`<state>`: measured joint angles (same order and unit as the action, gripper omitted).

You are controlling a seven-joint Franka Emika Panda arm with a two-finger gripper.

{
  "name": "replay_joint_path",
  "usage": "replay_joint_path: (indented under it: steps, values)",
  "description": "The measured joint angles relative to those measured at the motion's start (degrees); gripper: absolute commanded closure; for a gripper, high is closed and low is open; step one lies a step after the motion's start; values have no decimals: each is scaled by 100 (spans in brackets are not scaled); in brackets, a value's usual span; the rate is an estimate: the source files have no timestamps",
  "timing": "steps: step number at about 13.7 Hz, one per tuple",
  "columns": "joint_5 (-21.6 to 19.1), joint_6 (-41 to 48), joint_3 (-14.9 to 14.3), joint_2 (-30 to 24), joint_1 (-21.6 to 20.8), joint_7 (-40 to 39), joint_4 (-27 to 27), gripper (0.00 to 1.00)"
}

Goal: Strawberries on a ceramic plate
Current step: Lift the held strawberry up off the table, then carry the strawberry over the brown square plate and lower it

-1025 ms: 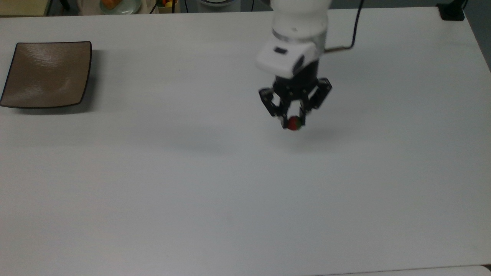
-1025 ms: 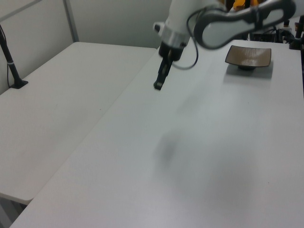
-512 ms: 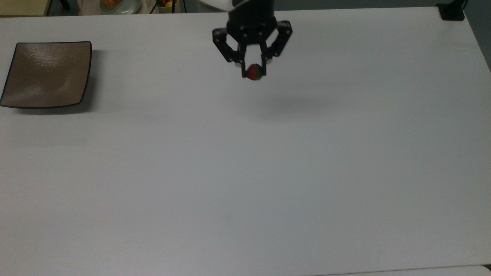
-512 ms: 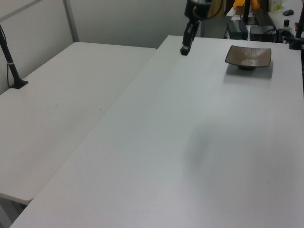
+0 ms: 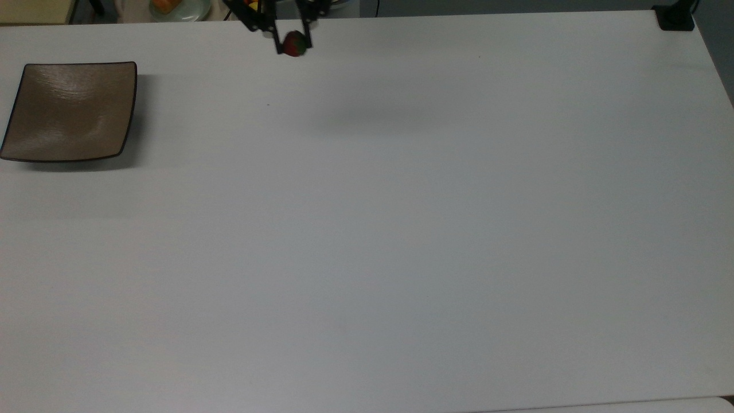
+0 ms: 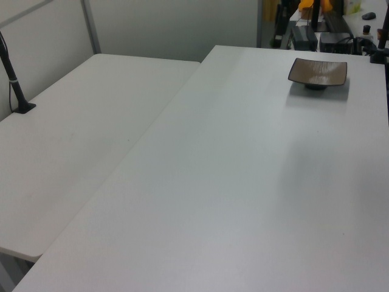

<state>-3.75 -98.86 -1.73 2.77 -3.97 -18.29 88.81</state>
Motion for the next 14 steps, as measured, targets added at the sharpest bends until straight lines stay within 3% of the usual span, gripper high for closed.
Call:
replay_joint_path:
  steps: [9,14]
  values:
    - [-5,42,-36,65,1433,-2128,219,77]
    - [191,-504,-131,579,2098,-2899,234,77]
